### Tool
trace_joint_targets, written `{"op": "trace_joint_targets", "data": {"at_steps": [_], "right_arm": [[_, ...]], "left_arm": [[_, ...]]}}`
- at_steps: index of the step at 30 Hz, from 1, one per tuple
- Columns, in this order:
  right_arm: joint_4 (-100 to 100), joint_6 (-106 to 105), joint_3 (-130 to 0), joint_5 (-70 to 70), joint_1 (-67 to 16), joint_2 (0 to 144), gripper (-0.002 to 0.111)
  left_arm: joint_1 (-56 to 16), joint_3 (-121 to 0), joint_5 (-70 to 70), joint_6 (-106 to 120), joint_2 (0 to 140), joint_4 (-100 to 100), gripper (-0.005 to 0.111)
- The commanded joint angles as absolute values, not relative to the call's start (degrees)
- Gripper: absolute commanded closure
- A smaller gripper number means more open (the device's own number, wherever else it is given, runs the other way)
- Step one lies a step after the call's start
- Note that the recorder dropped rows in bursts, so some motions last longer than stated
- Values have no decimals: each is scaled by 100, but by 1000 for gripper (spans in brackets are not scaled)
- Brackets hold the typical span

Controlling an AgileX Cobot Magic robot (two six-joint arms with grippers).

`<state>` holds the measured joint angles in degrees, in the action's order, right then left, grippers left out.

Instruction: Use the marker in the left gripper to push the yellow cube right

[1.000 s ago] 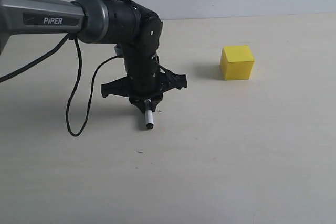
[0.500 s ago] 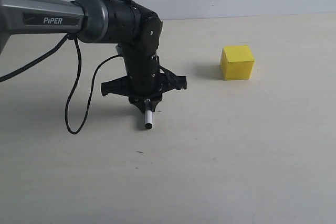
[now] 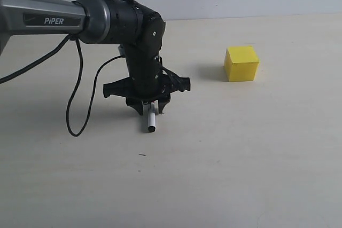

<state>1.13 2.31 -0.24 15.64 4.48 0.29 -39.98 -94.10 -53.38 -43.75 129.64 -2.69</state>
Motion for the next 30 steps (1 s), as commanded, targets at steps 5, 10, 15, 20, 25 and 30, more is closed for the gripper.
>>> {"op": "trace_joint_targets", "data": {"at_steps": [5, 10, 15, 20, 25, 30], "right_arm": [[116, 223, 0, 1520, 470, 0, 108], [116, 223, 0, 1520, 470, 0, 108], [116, 223, 0, 1520, 470, 0, 108], [116, 223, 0, 1520, 470, 0, 108], [116, 223, 0, 1520, 470, 0, 108], [116, 223, 0, 1520, 470, 0, 108]], "left_arm": [[-3990, -9431, -5243, -4051, 12952, -274, 63], [-3990, -9431, -5400, -3612, 12938, -274, 63], [-3990, -9431, -5424, -3117, 12796, -236, 63], [-3990, -9431, -5452, -2672, 12510, -212, 63], [-4000, -9431, -5463, -2093, 12177, -190, 63], [-4001, -9431, -5710, -1273, 11857, 147, 76]]}}
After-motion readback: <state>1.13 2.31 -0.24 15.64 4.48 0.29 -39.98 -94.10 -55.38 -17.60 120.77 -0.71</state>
